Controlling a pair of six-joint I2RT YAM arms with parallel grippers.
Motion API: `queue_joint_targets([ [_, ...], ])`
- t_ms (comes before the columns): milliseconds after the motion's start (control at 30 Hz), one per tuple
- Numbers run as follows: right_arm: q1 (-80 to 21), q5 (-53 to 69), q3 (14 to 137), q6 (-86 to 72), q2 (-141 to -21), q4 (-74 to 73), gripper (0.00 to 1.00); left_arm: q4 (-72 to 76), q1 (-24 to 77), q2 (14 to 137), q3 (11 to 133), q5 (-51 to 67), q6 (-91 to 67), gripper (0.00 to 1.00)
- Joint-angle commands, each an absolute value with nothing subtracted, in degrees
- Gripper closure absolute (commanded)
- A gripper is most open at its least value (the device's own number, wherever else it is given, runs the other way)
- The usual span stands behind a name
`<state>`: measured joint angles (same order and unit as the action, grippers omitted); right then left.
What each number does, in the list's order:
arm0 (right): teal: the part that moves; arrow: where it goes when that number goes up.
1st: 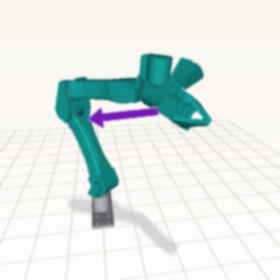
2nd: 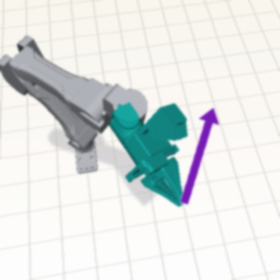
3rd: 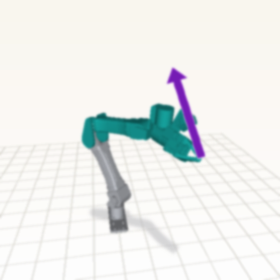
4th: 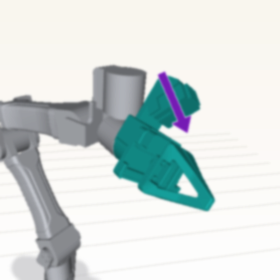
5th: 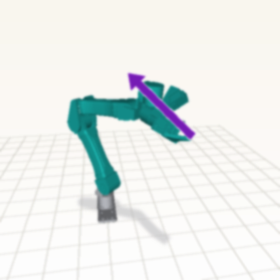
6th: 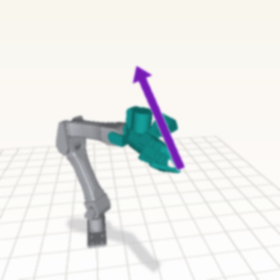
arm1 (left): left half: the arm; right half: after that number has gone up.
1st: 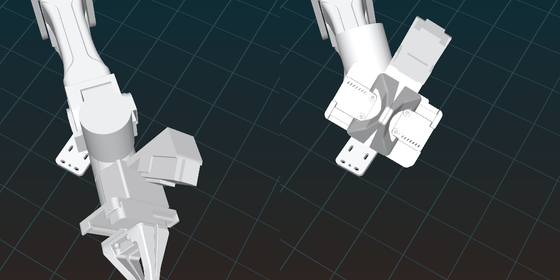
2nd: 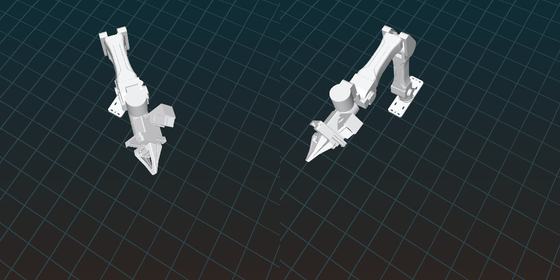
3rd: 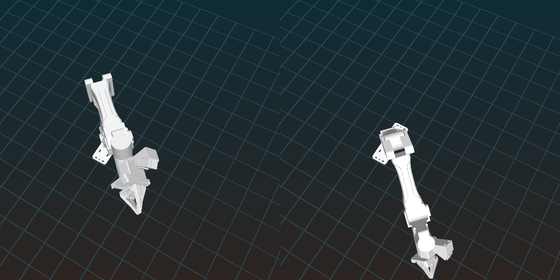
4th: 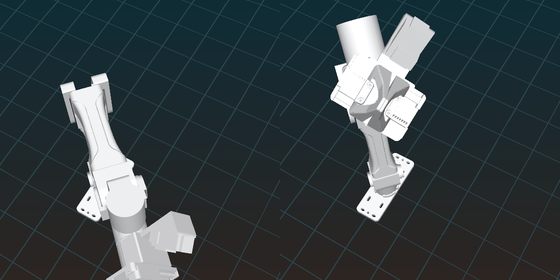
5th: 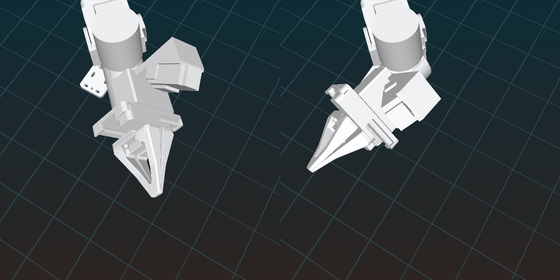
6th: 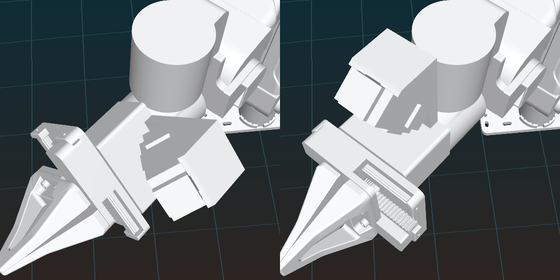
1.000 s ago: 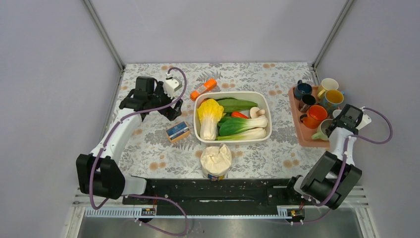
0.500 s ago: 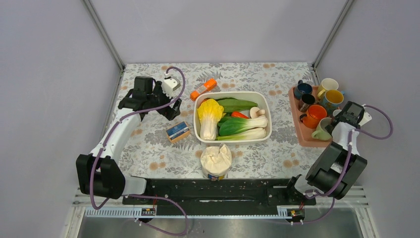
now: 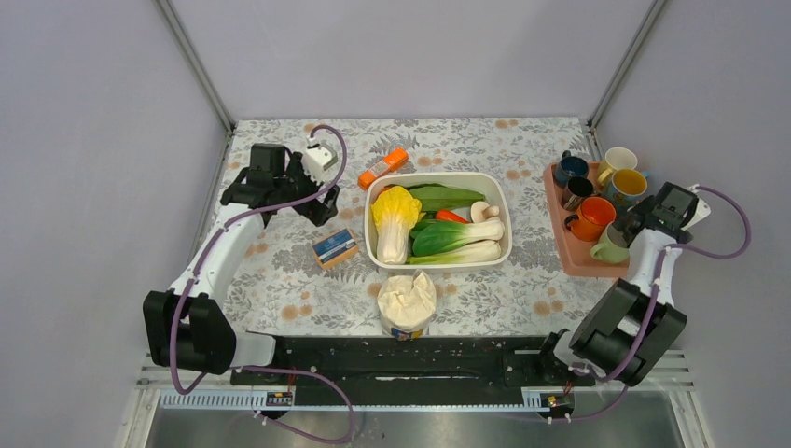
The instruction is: Turn the mug right side up
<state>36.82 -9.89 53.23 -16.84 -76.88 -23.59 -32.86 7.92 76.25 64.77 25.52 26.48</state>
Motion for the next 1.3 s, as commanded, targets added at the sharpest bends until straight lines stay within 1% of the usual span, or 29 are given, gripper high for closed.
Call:
queue_joint_targets([
  [0, 36.73, -3.93, 58.68, -15.44, -67.77, -24.83, 0.06, -29.69, 6.61, 75.51, 65.02, 26.57, 25.61, 0.06],
  [33, 35.96, -2.01, 58.89, -14.49, -66.36, -24.65, 0.01, -29.21, 6.19, 75.42, 64.84, 26.35, 25.5, 0.06],
  [100, 31.38, -0.56, 59.45, -11.08, -63.76, -24.3, 0.0, -28.19, 4.93, 75.12, 64.31, 25.21, 24.64, 0.06],
  [200, 19.04, -1.59, 58.39, -4.54, -60.23, -21.37, 0.01, -26.03, 2.03, 74.36, 63.46, 24.09, 22.33, 0.06],
  [267, 12.22, 1.44, 55.67, -3.74, -57.06, -17.74, 0.01, -24.54, 0.15, 73.71, 62.47, 23.99, 20.92, 0.05],
  [333, 8.46, 4.78, 50.26, -4.54, -52.49, -12.57, 0.01, -22.03, -1.65, 72.72, 60.58, 21.26, 20.14, 0.04],
  [400, 4.76, 7.26, 44.04, -5.28, -48.51, -5.75, 0.01, -18.1, -2.64, 71.03, 56.85, 15.93, 19.74, 0.01],
  [467, 0.49, 6.66, 37.15, -5.47, -45.56, 1.26, 0.01, -13.24, -4.03, 69.21, 52.5, 11.73, 19.22, 0.01],
  [567, -6.37, 3.04, 28.61, -3.78, -43.19, 8.45, 0.0, -4.72, -6.27, 65.65, 44.52, 9.69, 16.8, 0.01],
  [733, -7.38, 1.68, 21.62, -2.6, -41.98, 13.22, 0.0, 11.98, -6.76, 57.26, 29.68, 8.75, 10.42, 0.01],
  [833, -7.38, 1.3, 19.89, -3.64, -42.31, 15.51, 0.01, 25.61, -6.72, 52.42, 20.55, 7.26, 4.71, 0.01],
  [867, -7.33, 0.85, 19.34, -3.88, -42.73, 15.86, 0.01, 27.94, -6.76, 51.43, 18.49, 7.39, 3.72, 0.01],
  [1000, -7.38, 0.32, 16.2, -3.35, -43.4, 16.95, 0.0, 27.98, -6.76, 50.69, 15.7, 11.21, 2.17, 0.01],
  [1067, -7.38, -3.68, 13.89, -3.88, -41.97, 18.11, 0.01, 27.9, -6.77, 50.7, 15.25, 12.55, 1.83, 0.01],
  [1200, -7.38, -3.94, 5.02, -3.99, -38.94, 29.09, 0.01, 29.29, -6.77, 51.71, 14.2, 14.88, 1.38, 0.01],
  [1267, -7.4, -3.77, 3.71, -3.75, -36.82, 29.48, 0.01, 28.76, -6.81, 52.64, 14.45, 15.1, 1.51, 0.01],
])
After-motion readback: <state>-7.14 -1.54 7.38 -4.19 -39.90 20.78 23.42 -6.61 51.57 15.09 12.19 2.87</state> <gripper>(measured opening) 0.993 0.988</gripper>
